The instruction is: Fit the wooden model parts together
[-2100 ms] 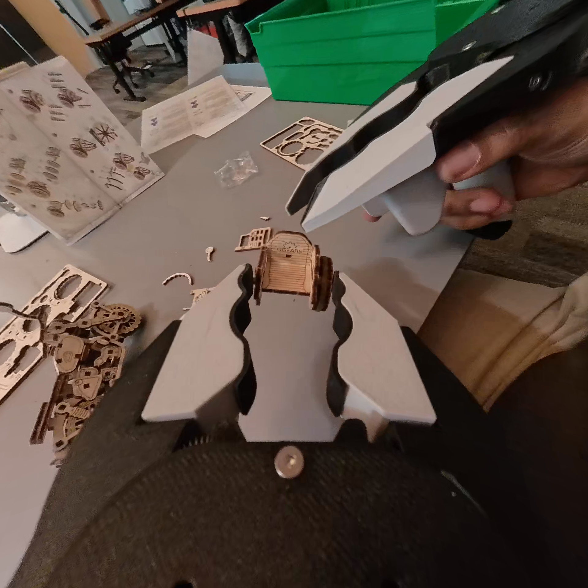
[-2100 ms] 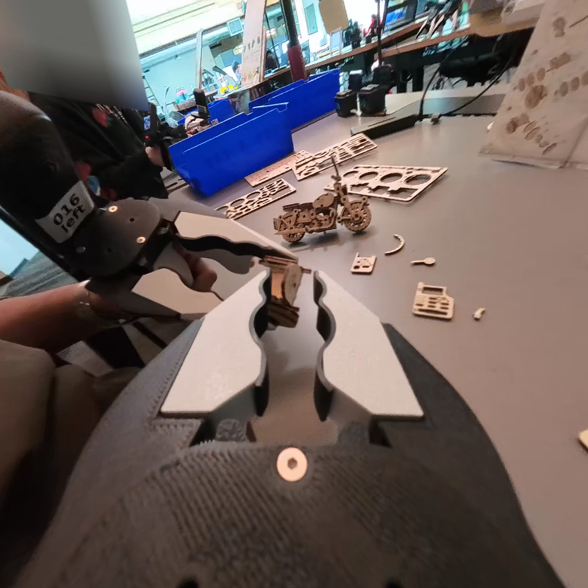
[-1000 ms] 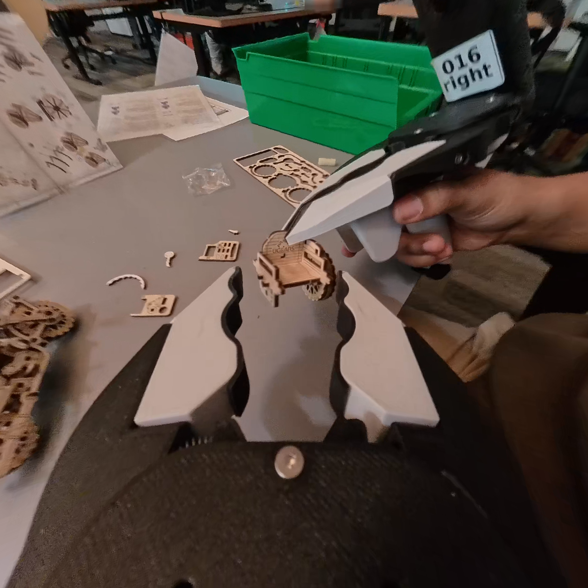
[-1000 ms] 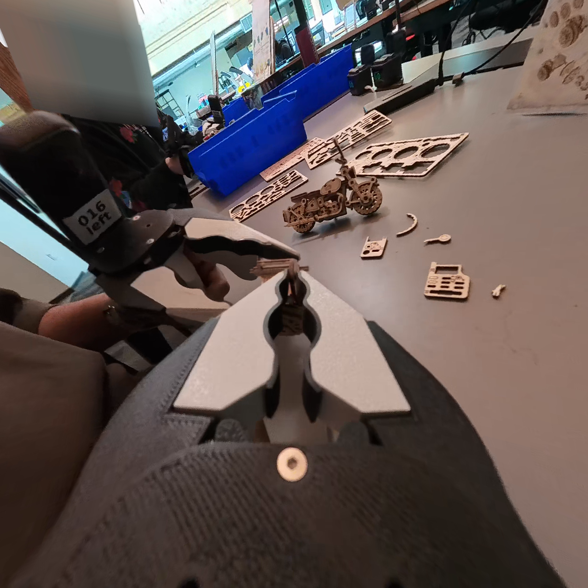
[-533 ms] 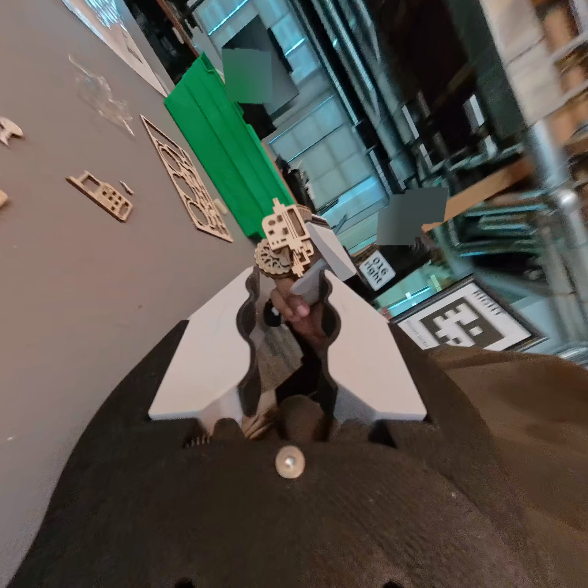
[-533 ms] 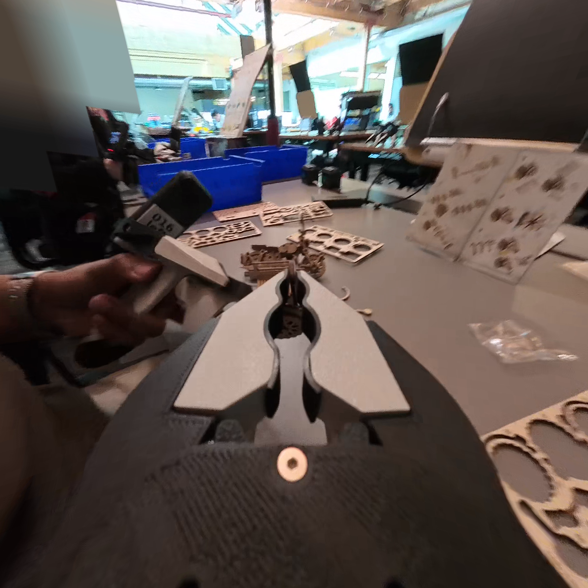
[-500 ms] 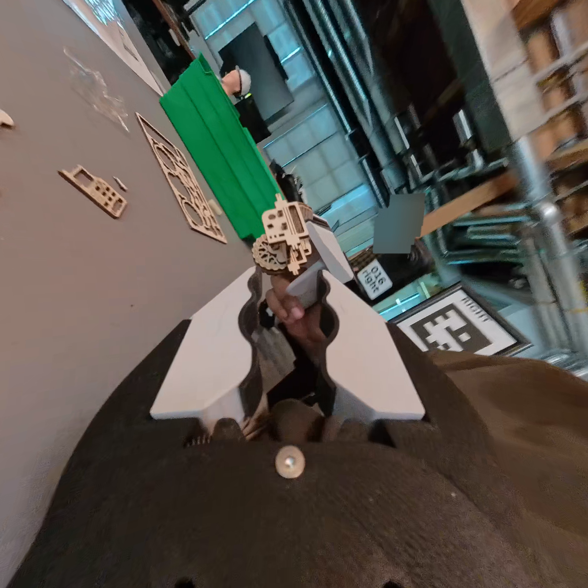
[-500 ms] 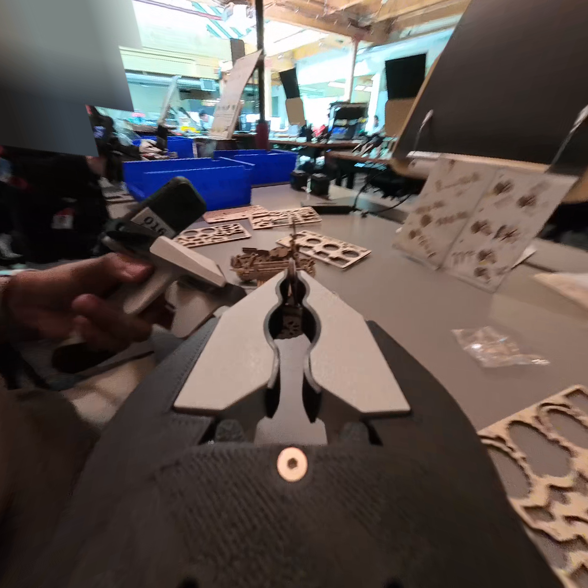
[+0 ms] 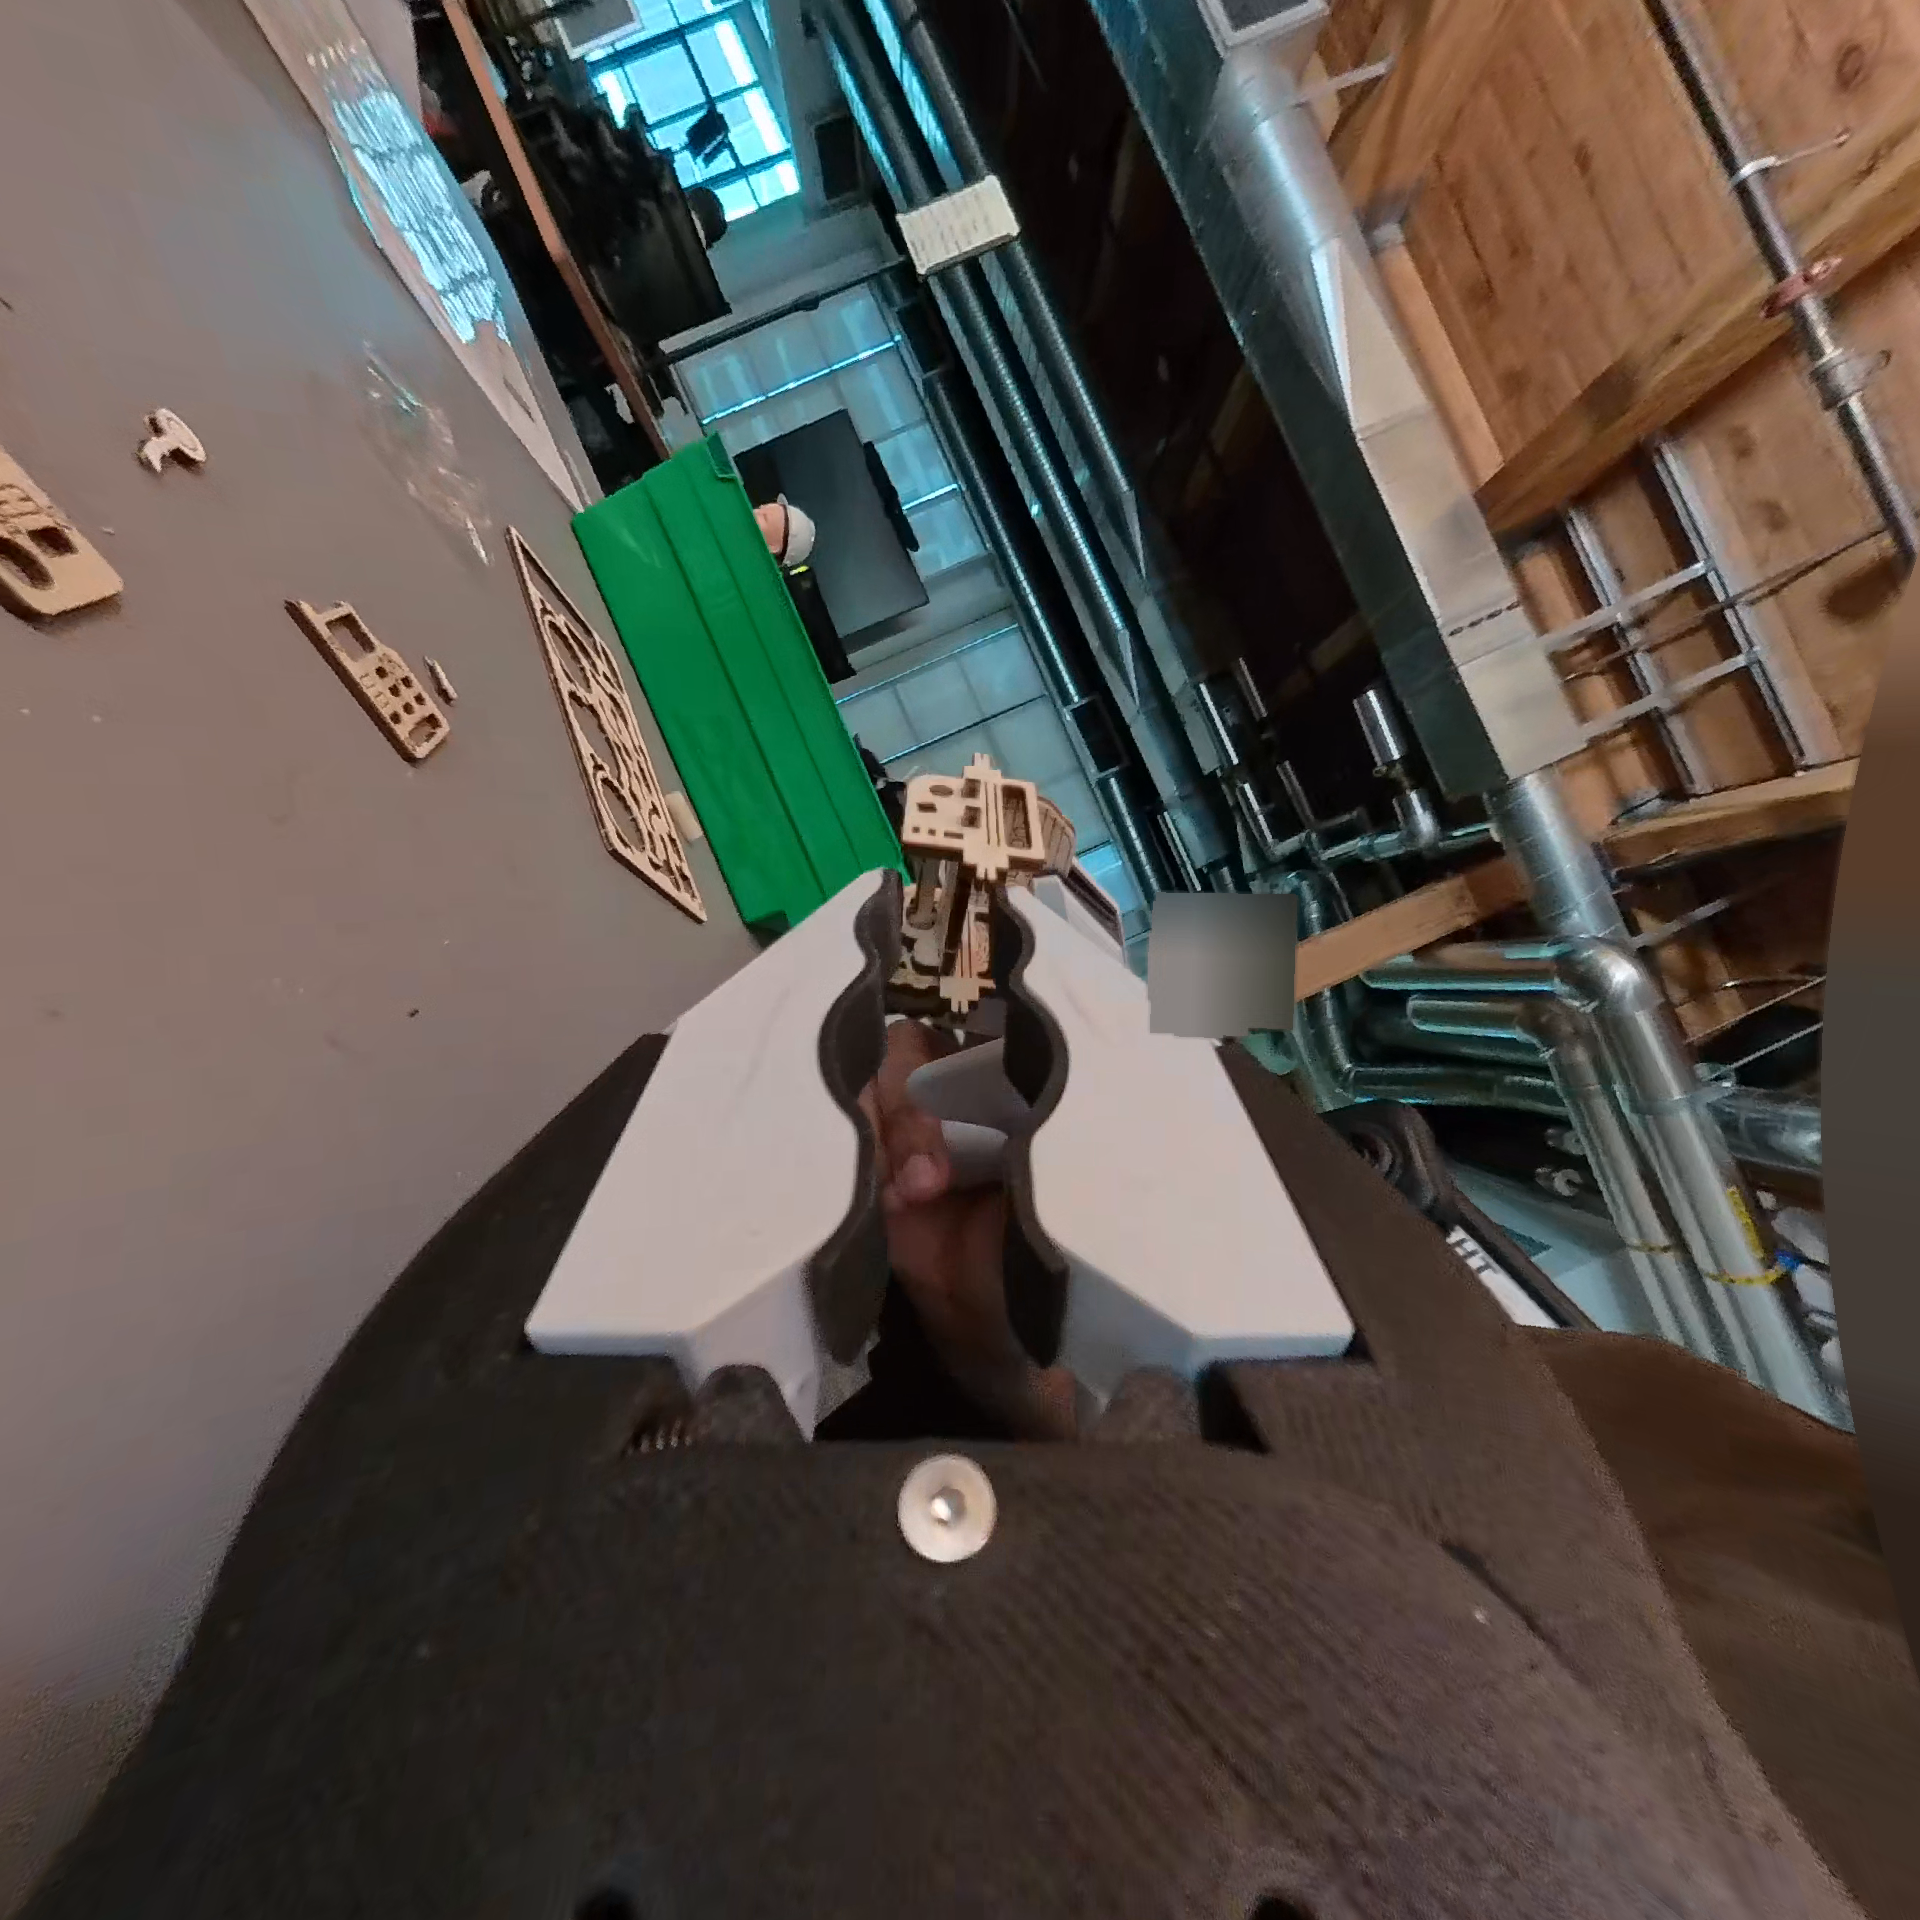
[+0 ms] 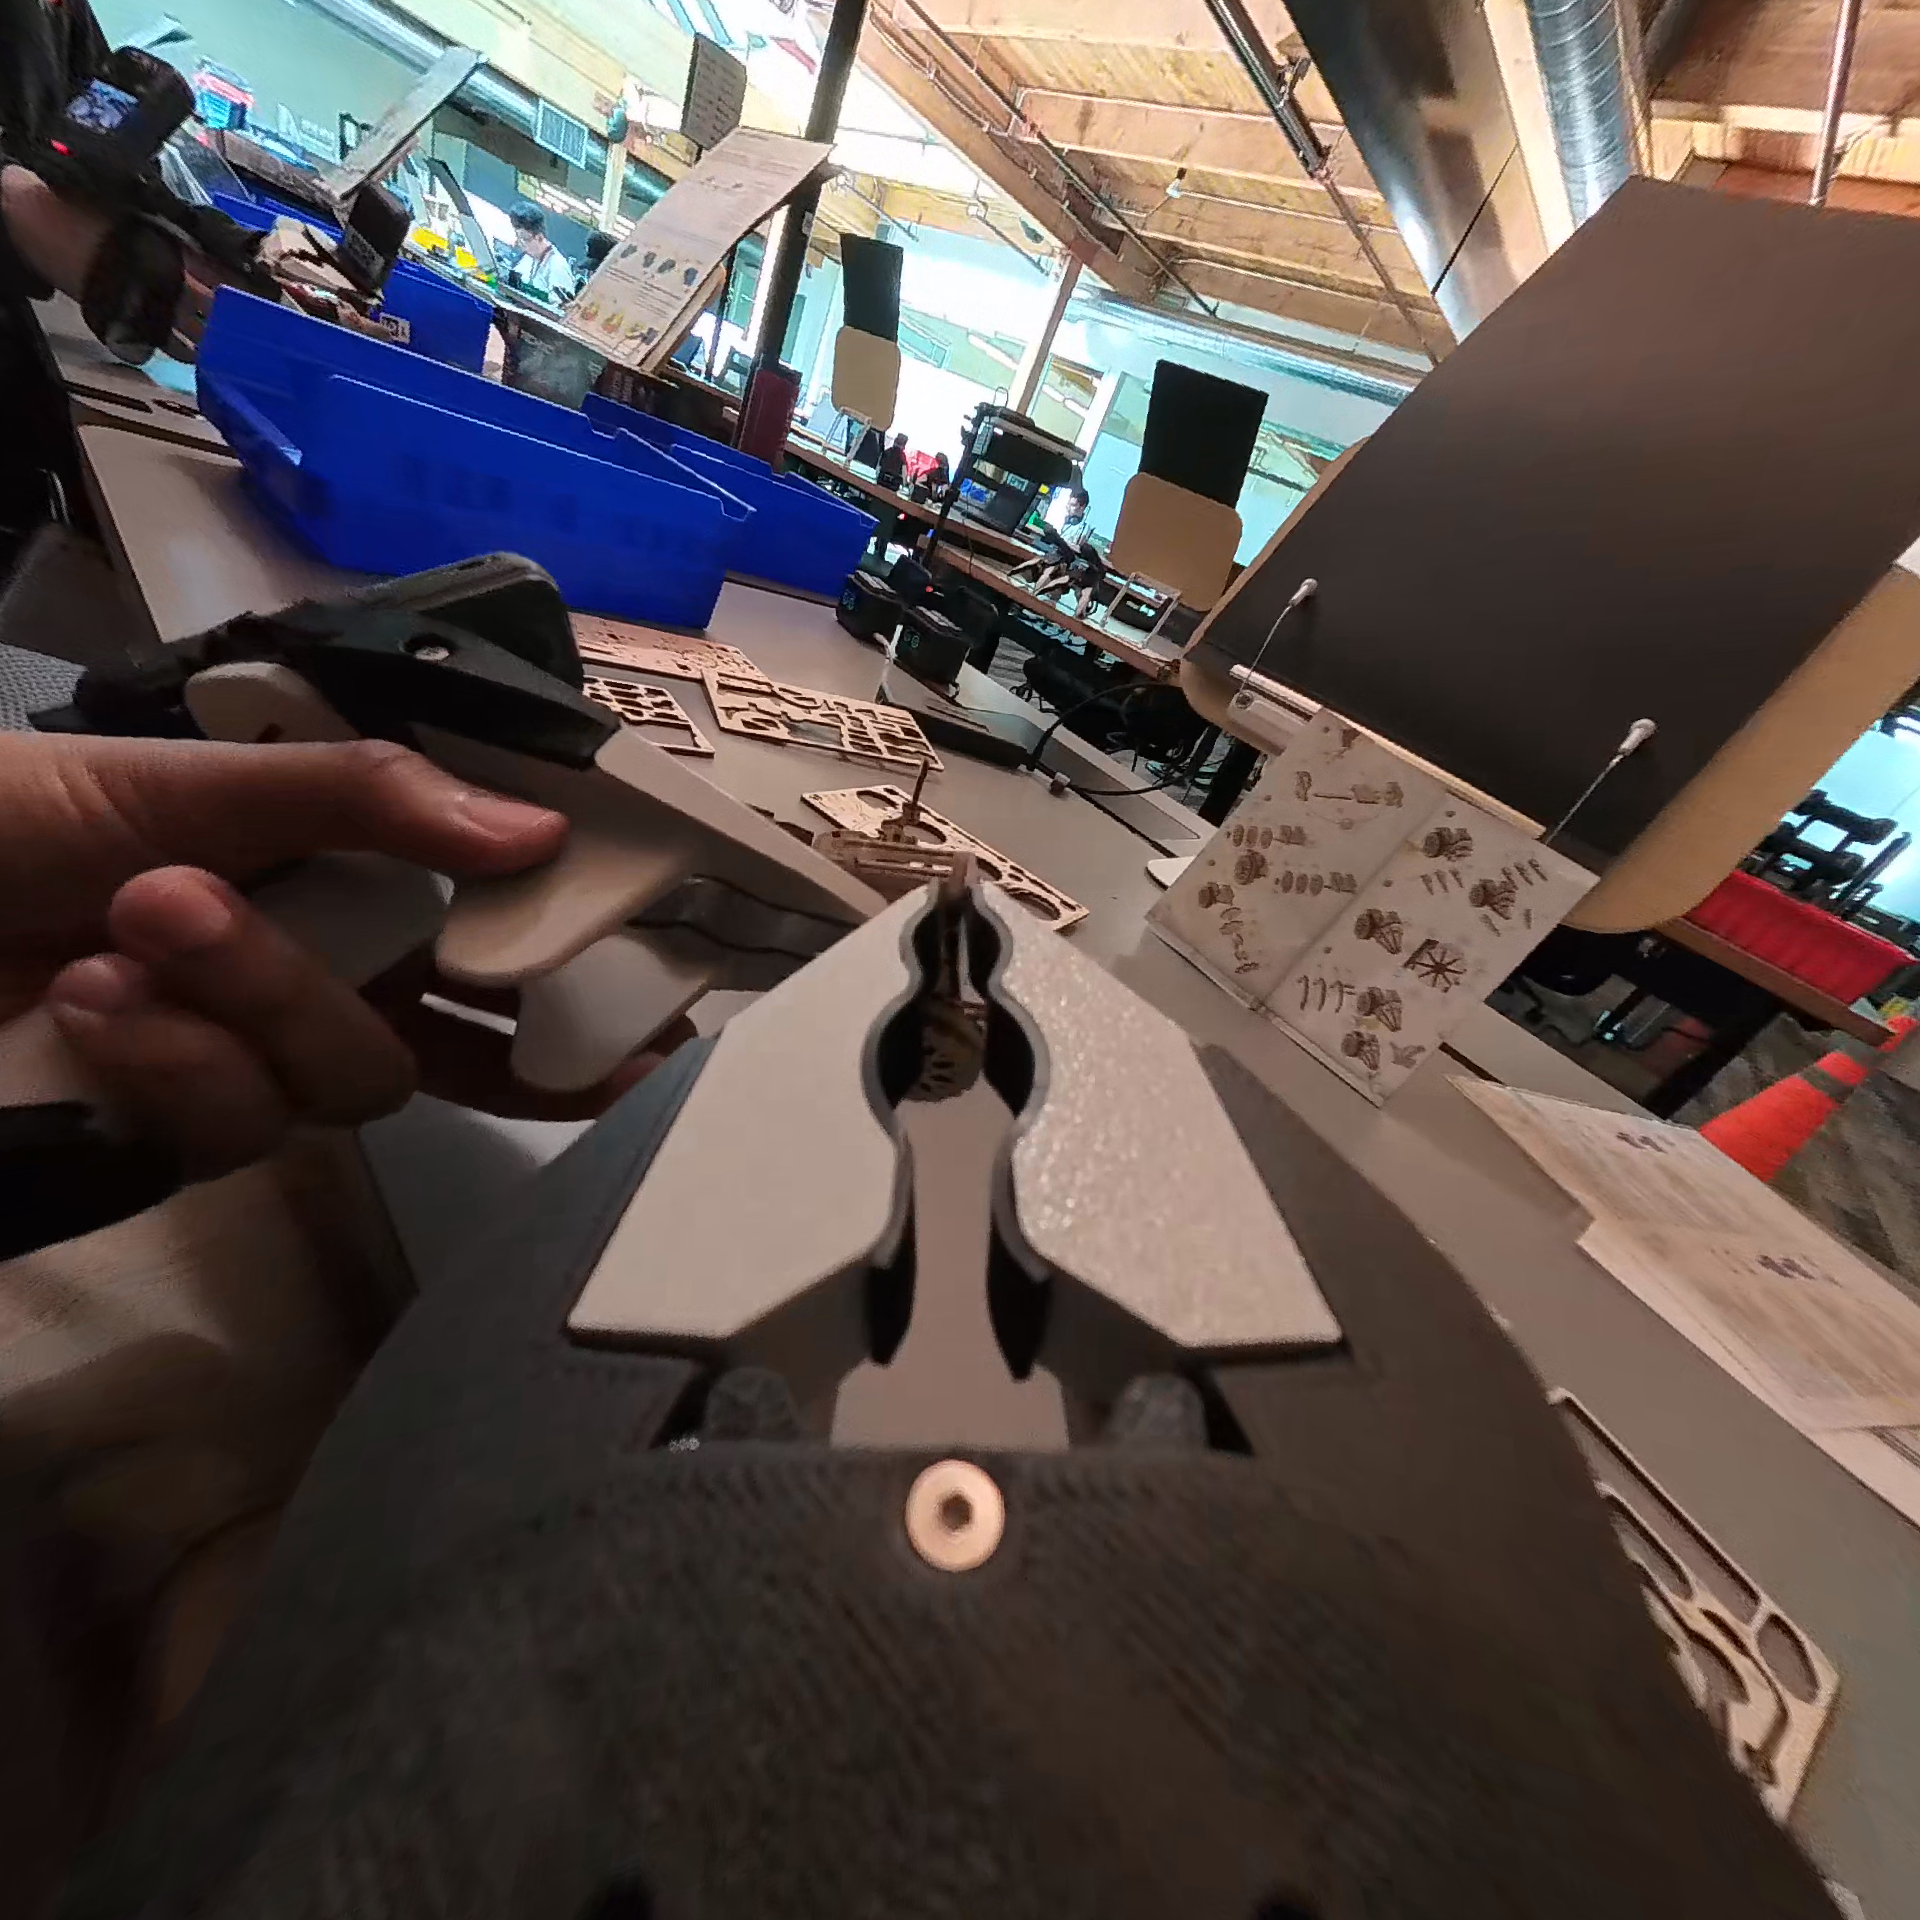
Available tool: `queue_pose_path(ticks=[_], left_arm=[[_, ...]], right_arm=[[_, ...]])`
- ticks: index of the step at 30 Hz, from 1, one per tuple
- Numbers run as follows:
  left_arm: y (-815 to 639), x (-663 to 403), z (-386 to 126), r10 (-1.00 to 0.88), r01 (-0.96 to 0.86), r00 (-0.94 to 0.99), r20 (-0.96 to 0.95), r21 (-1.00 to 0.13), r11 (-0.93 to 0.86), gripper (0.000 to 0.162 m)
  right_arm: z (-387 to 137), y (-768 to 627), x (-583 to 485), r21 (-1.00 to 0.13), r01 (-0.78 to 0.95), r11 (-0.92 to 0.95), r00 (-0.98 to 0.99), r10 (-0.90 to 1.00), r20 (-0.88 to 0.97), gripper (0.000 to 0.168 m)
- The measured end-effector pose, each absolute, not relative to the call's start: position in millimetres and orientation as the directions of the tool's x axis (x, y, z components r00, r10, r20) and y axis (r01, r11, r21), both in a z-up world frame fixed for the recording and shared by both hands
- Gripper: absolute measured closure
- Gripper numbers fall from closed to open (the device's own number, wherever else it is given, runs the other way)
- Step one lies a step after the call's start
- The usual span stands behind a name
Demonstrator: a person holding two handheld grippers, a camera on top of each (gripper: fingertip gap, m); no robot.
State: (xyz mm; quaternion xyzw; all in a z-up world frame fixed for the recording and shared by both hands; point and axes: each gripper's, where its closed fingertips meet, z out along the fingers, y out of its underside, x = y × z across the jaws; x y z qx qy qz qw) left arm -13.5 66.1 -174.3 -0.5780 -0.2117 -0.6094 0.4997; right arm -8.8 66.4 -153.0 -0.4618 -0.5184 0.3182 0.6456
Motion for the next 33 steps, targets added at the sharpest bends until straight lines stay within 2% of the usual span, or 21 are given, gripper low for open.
queue_pose_path(ticks=[6, 15, 20, 29, 33], left_arm=[[66, -13, -174, -0.369, 0.865, 0.113, 0.923, -0.274, -0.42, 0.154], [68, -15, -178, -0.358, 0.837, 0.266, 0.895, -0.399, -0.375, 0.161], [68, -17, -177, -0.359, 0.833, 0.286, 0.888, -0.416, -0.365, 0.161], [66, -21, -173, -0.373, 0.835, 0.289, 0.881, -0.423, -0.353, 0.161], [62, -15, -168, -0.416, 0.818, 0.192, 0.889, -0.379, -0.433, 0.161]], right_arm=[[-156, 65, -11, -0.933, 0.073, 0.352, 0.241, 0.902, 0.359, 0.167], [-160, 70, -9, -0.968, 0.062, 0.242, 0.216, 0.944, 0.25, 0.163], [-160, 69, -10, -0.97, 0.061, 0.234, 0.211, 0.947, 0.242, 0.165], [-152, 60, -7, -0.959, 0.008, 0.282, 0.159, 0.947, 0.279, 0.149], [-142, 53, 2, -0.959, -0.079, 0.272, 0.079, 0.961, 0.266, 0.137]])
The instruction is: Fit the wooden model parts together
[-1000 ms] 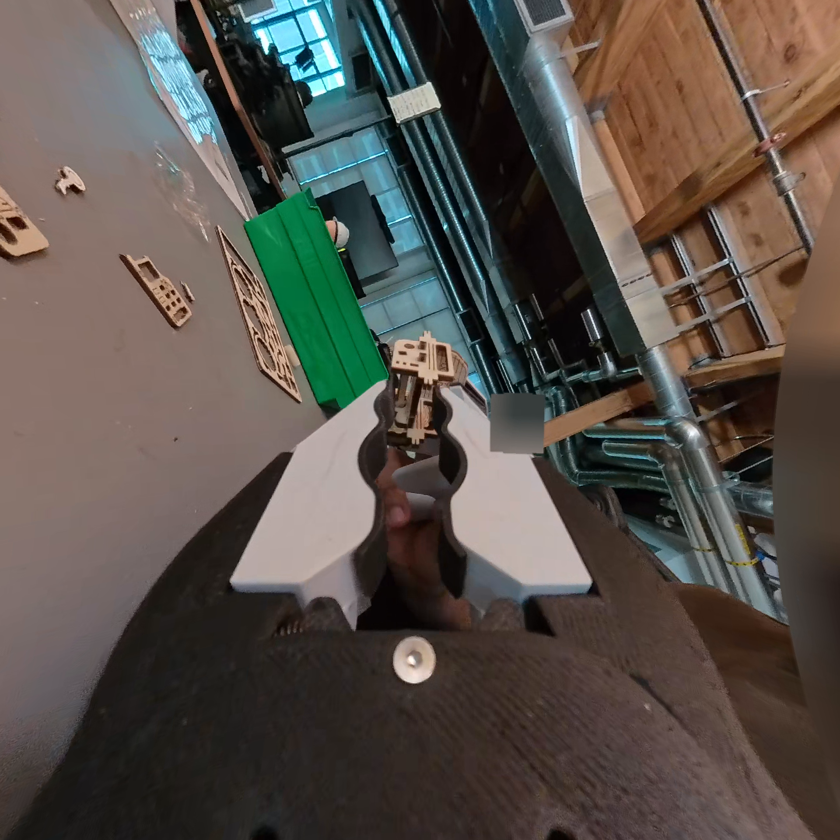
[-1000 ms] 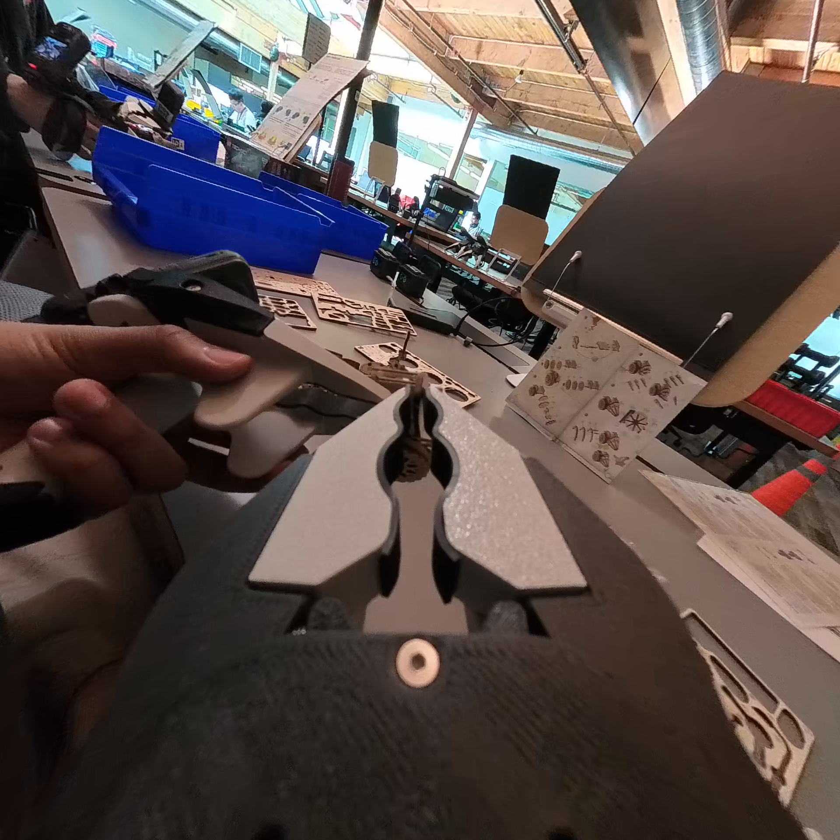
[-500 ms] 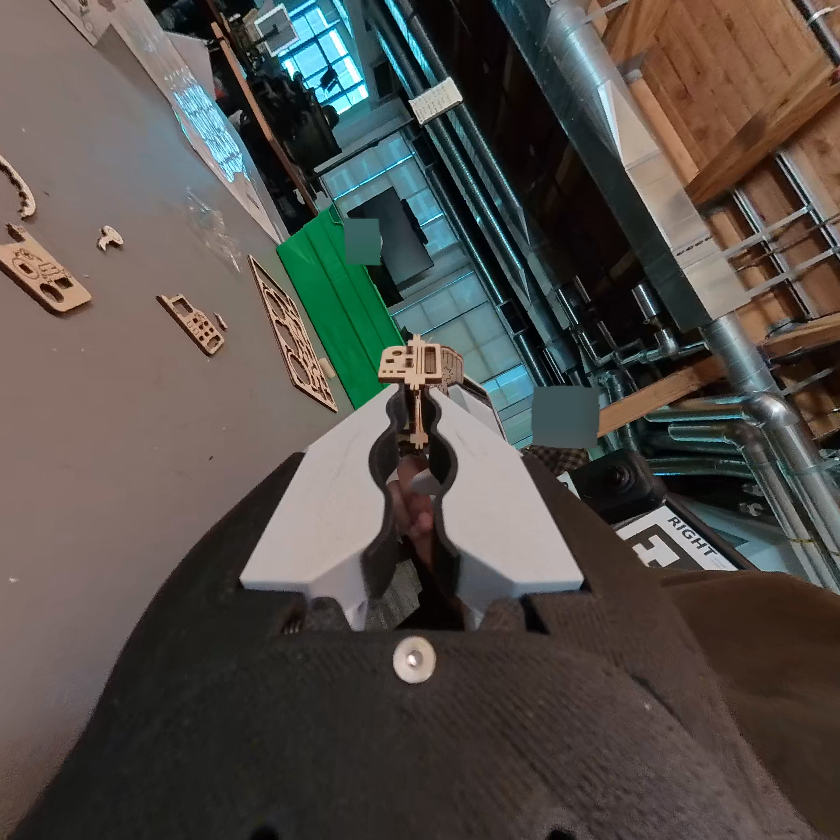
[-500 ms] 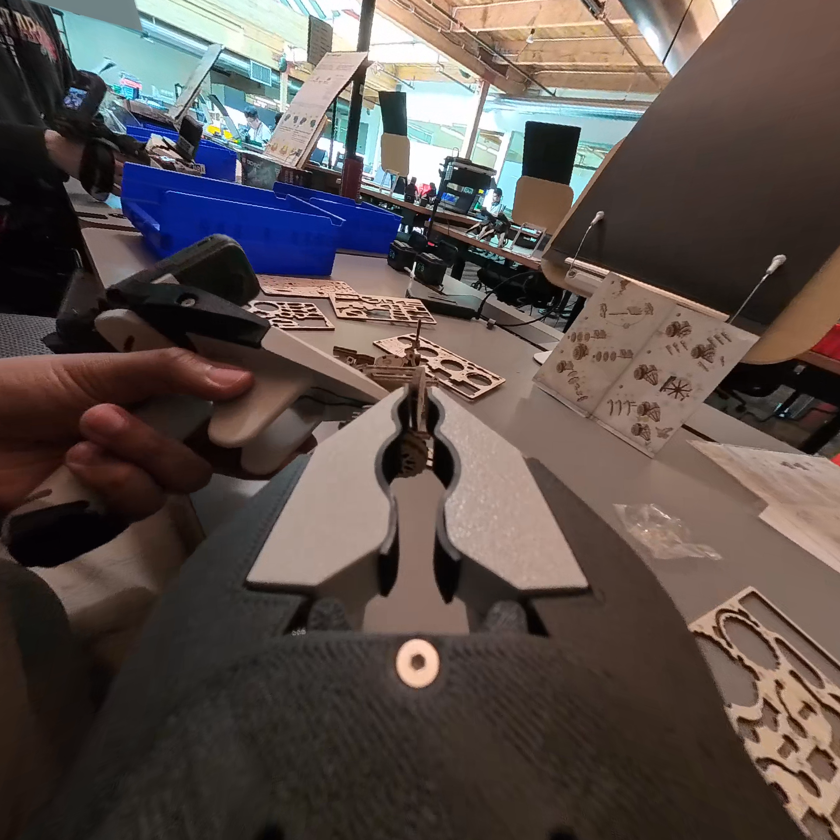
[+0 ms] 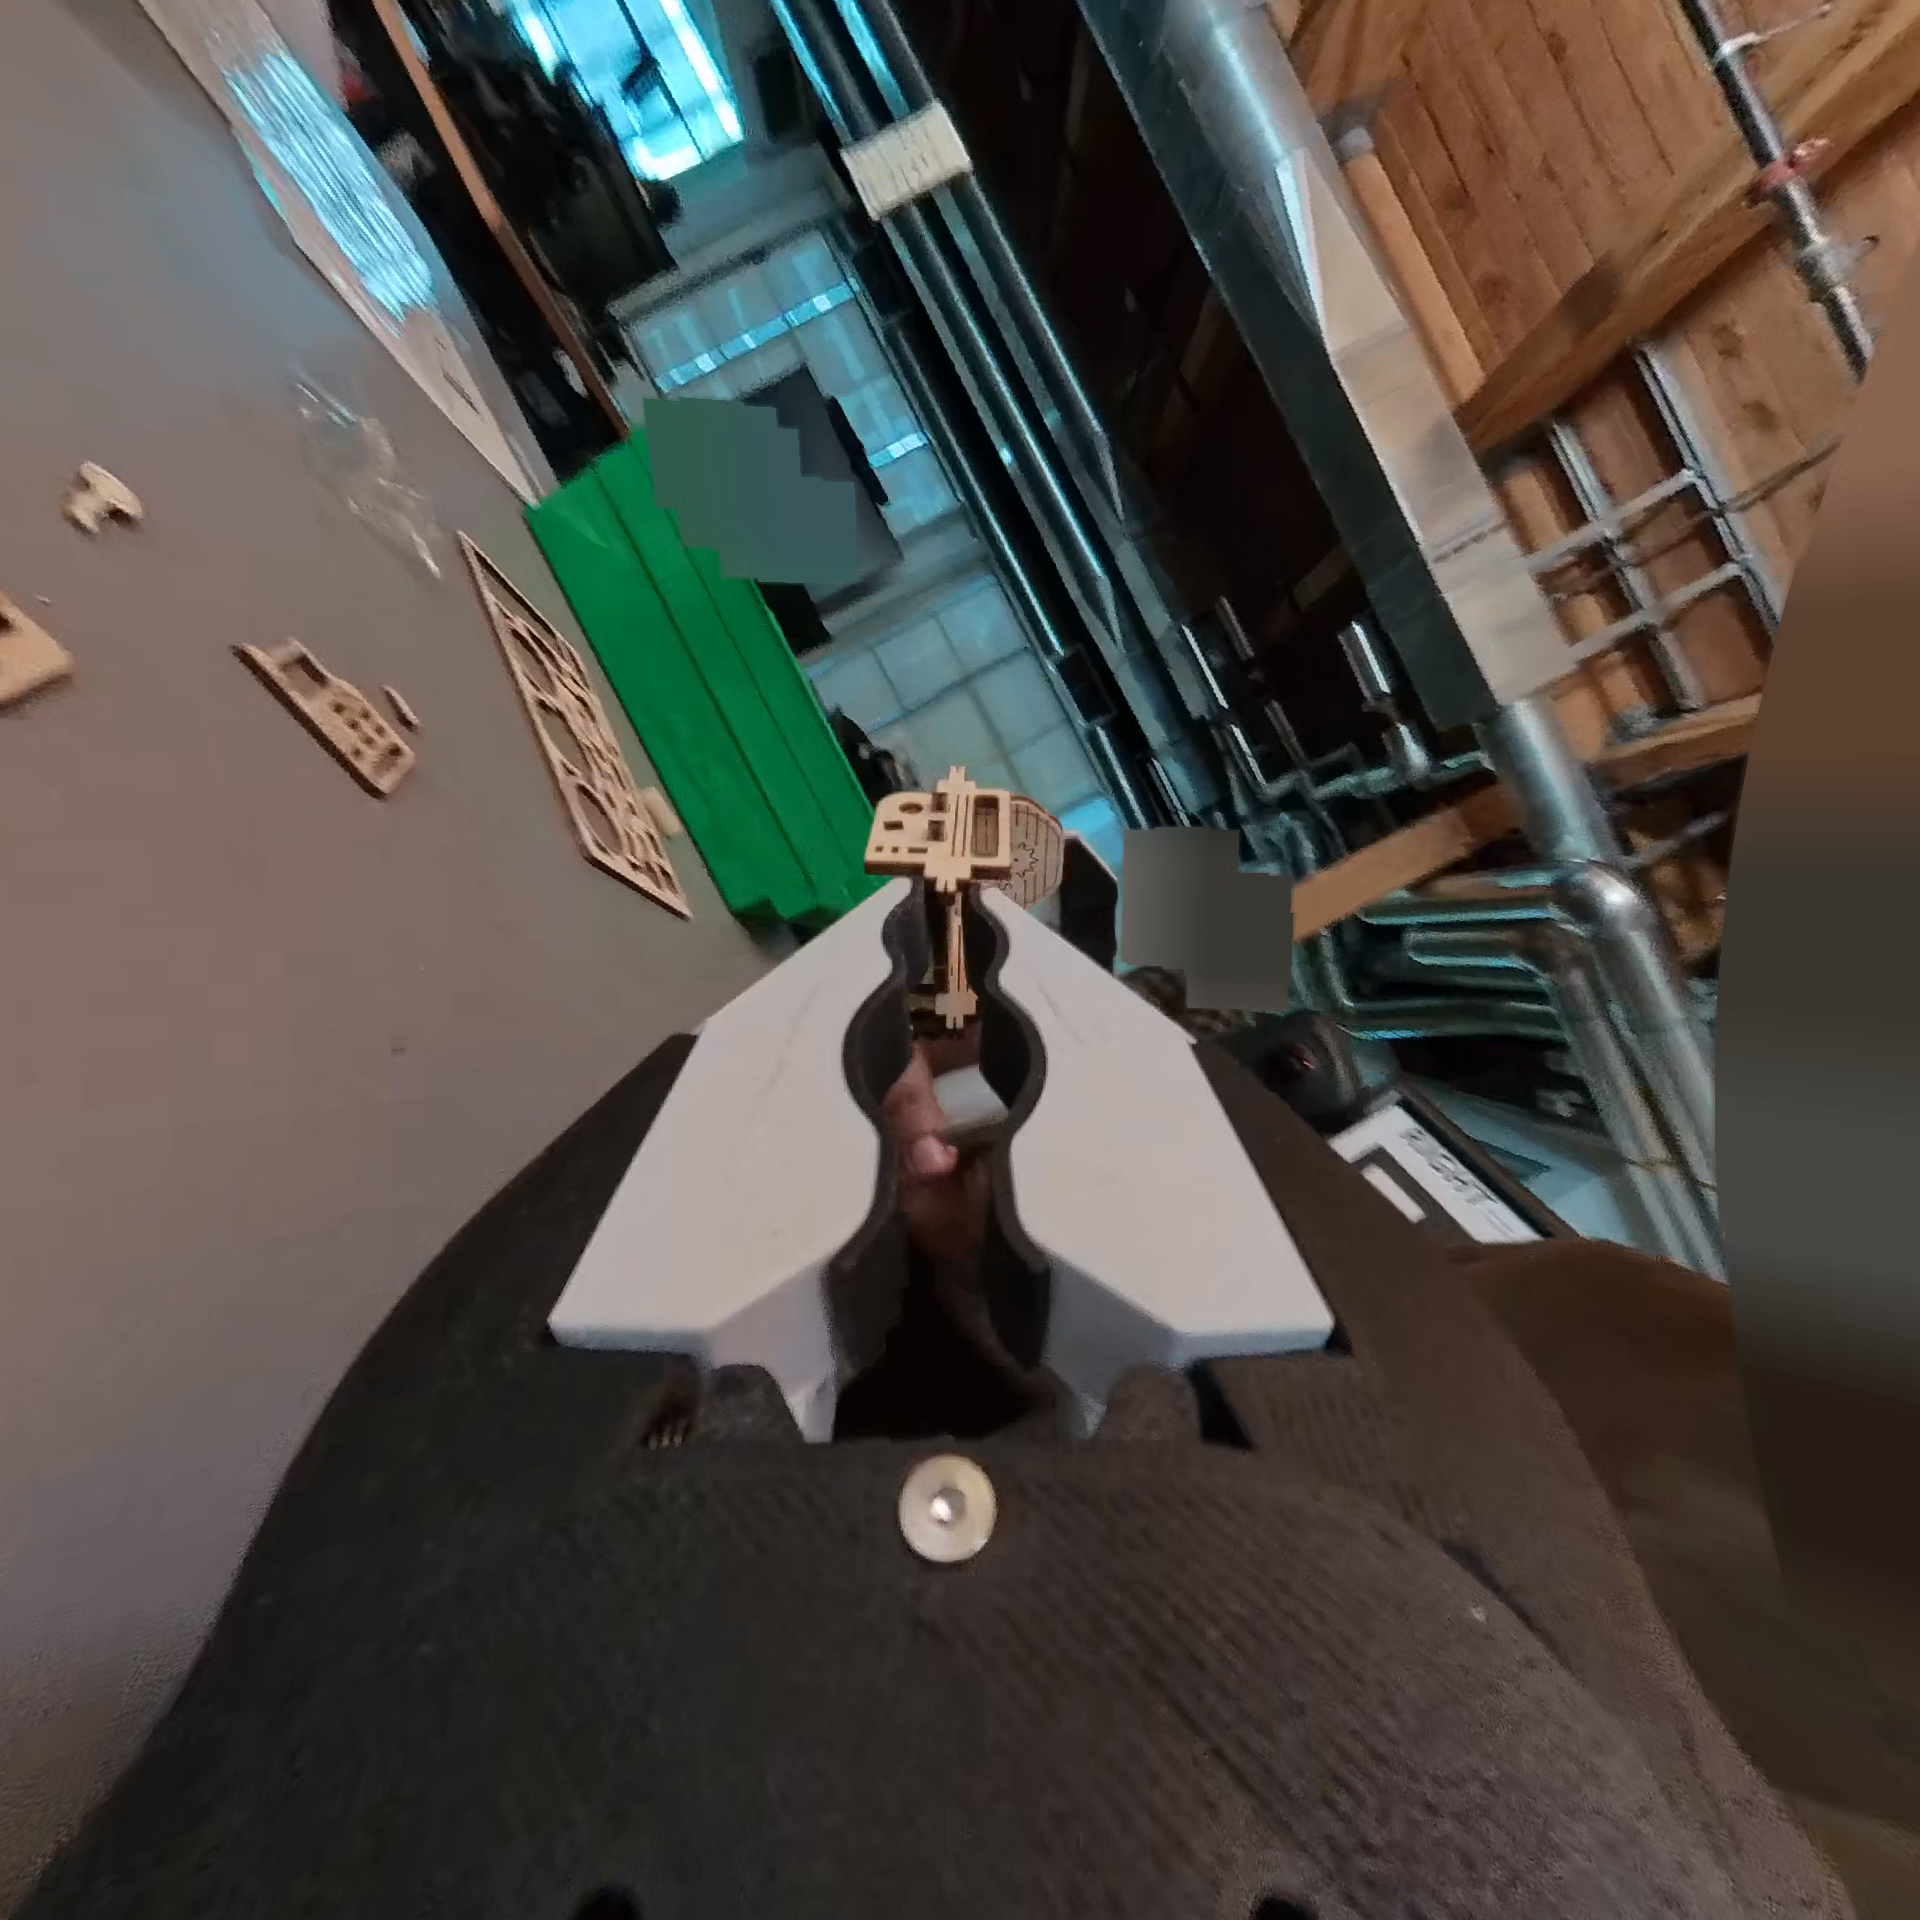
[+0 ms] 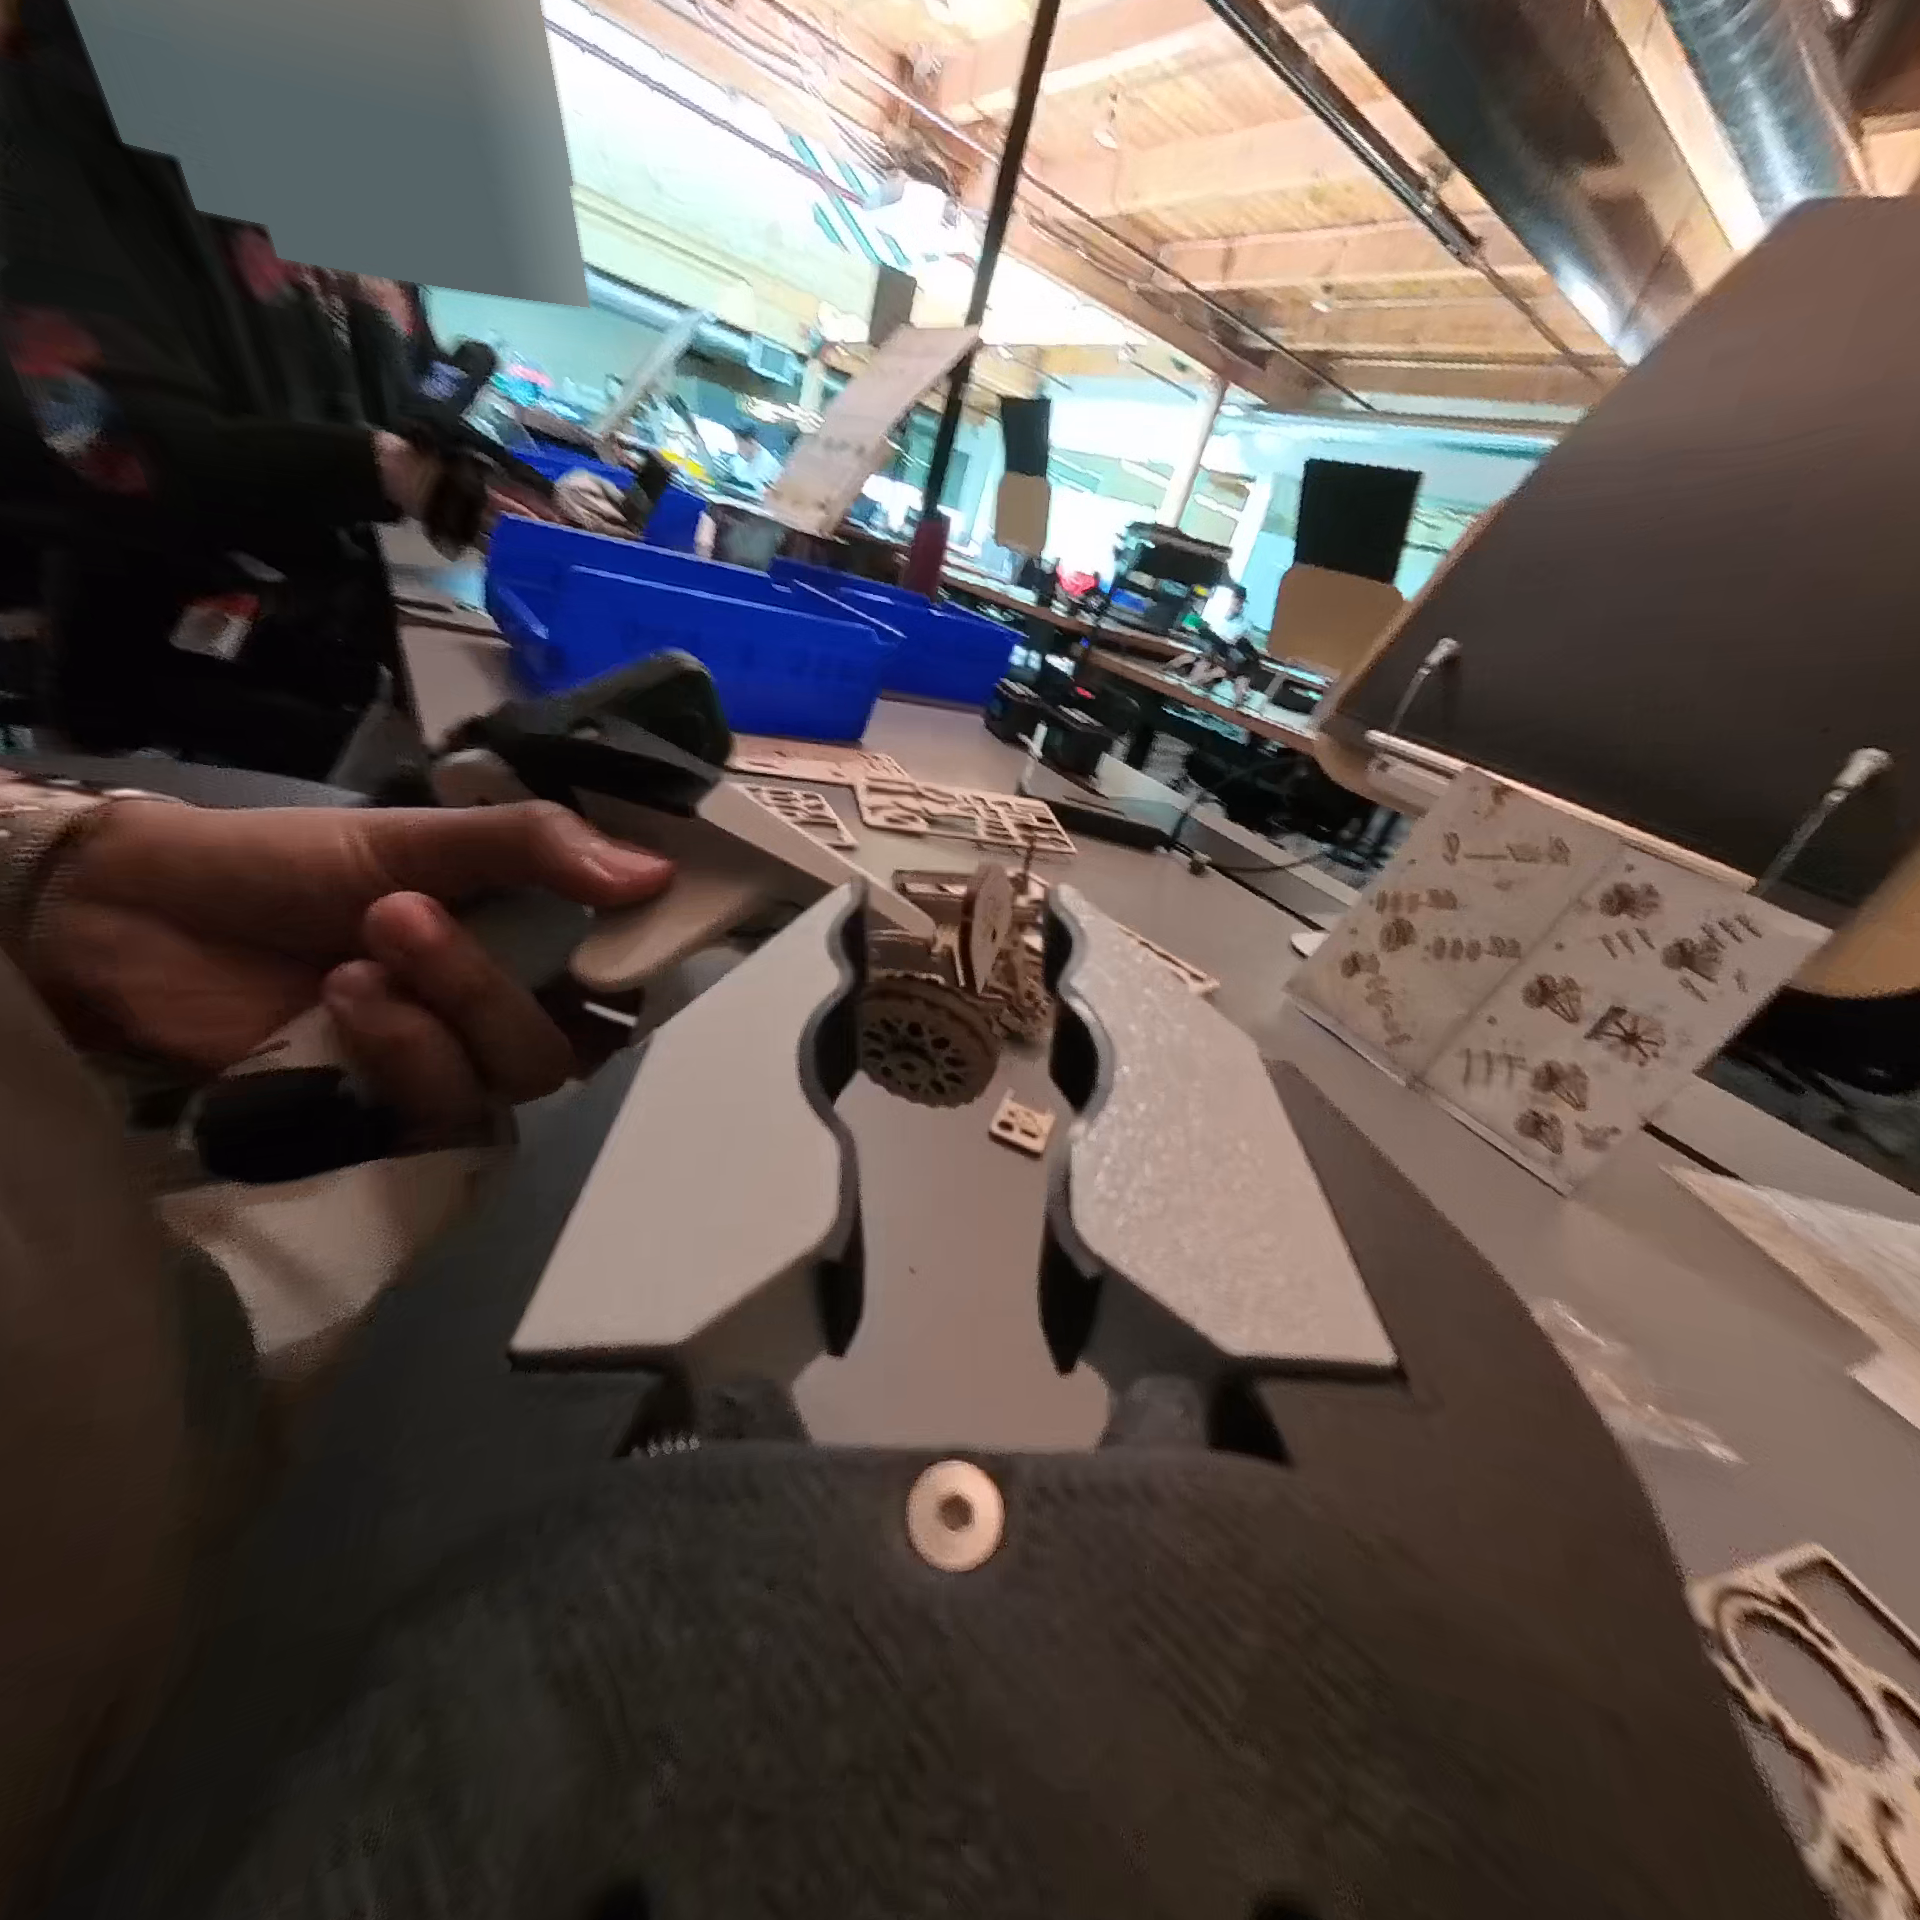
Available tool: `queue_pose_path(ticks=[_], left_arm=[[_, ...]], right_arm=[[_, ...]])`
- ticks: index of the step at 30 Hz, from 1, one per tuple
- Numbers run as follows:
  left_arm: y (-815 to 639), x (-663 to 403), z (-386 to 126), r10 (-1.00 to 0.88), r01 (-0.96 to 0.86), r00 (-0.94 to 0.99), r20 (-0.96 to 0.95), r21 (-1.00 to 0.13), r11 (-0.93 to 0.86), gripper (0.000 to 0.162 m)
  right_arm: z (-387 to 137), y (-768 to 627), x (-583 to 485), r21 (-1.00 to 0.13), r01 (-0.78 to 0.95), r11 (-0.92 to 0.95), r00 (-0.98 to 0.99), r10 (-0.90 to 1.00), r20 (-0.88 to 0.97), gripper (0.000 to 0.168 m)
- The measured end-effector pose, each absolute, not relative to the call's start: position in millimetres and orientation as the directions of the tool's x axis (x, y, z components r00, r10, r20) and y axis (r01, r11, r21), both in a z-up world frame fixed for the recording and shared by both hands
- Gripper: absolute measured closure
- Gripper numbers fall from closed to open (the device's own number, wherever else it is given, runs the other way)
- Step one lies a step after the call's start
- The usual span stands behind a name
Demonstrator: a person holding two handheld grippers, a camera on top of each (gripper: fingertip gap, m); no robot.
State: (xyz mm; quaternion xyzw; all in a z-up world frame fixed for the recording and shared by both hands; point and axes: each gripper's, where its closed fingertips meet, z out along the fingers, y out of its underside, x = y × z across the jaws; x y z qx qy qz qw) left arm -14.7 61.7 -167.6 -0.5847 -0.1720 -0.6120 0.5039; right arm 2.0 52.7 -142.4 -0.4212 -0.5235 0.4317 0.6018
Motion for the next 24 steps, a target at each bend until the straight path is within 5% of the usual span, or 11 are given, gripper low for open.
queue_pose_path(ticks=[6, 11, 24], left_arm=[[45, 7, -163, -0.442, 0.655, -0.024, 0.897, -0.319, -0.685, 0.16], [33, 19, -169, -0.436, 0.527, -0.023, 0.9, -0.36, -0.77, 0.161], [24, 36, -182, -0.401, 0.411, -0.027, 0.916, -0.355, -0.84, 0.162]], right_arm=[[-159, 38, 23, -0.986, -0.004, 0.167, -0.227, 0.96, 0.163, 0.101], [-175, 27, 29, -0.957, 0.065, 0.281, -0.293, 0.923, 0.251, 0.096], [-188, 16, 33, -0.896, 0.076, 0.437, -0.325, 0.861, 0.392, 0.118]])
